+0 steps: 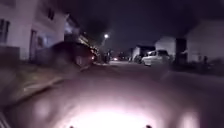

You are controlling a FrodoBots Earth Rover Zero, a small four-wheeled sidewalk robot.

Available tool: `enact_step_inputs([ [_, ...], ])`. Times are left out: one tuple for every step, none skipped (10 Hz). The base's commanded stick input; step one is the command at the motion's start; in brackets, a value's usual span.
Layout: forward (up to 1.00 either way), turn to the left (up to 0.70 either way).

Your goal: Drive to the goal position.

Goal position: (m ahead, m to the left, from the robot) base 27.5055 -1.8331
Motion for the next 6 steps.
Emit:
enact_step_inputs([
  [0.70, -0.31],
  [0.70, -0.31],
  [0.70, -0.23],
  [0.70, -0.07],
  [0.70, 0.00],
  [0.70, 0.00],
])
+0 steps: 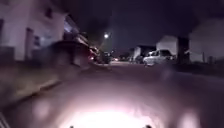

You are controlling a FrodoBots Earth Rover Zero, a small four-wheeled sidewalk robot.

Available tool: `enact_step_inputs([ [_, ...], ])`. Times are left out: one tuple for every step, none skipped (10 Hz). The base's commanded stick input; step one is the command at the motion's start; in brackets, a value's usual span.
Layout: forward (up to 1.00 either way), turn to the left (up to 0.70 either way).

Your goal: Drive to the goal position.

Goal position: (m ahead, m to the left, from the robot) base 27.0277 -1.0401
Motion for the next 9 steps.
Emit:
enact_step_inputs([
  [0.70, 0.00],
  [0.70, 0.00],
  [0.70, 0.00],
  [0.70, 0.00],
  [0.70, 0.00],
  [0.70, 0.00],
  [0.70, 0.00],
  [0.70, 0.00],
  [0.70, -0.11],
])
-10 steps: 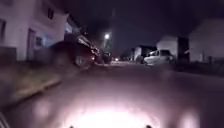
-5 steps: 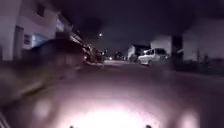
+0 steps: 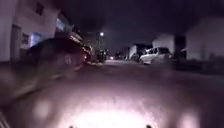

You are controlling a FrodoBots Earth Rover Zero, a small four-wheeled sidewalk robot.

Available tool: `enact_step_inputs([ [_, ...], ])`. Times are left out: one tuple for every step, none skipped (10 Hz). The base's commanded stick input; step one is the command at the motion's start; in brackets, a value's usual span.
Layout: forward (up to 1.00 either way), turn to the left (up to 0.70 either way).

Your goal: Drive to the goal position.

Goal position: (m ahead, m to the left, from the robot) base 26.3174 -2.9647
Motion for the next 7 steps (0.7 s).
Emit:
enact_step_inputs([
  [0.70, -0.27],
  [0.70, -0.30],
  [0.70, -0.18],
  [0.70, -0.01],
  [0.70, 0.00],
  [0.70, 0.00],
  [0.70, 0.00],
])
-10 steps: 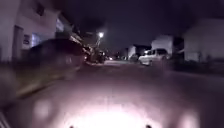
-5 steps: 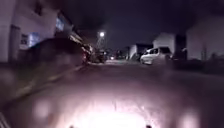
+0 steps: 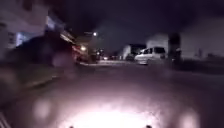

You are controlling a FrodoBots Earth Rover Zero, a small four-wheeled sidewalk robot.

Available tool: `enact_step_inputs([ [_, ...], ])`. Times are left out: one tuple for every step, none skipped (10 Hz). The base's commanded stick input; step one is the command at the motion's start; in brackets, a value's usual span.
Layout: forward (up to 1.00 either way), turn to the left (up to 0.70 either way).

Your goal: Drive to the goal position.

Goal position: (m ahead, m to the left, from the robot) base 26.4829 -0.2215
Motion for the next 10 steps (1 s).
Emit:
enact_step_inputs([
  [0.70, 0.00],
  [0.70, 0.00],
  [0.70, 0.00],
  [0.70, 0.00],
  [0.70, 0.00],
  [0.70, 0.00],
  [0.70, 0.00],
  [0.70, 0.00],
  [0.70, 0.00],
  [0.70, 0.00],
])
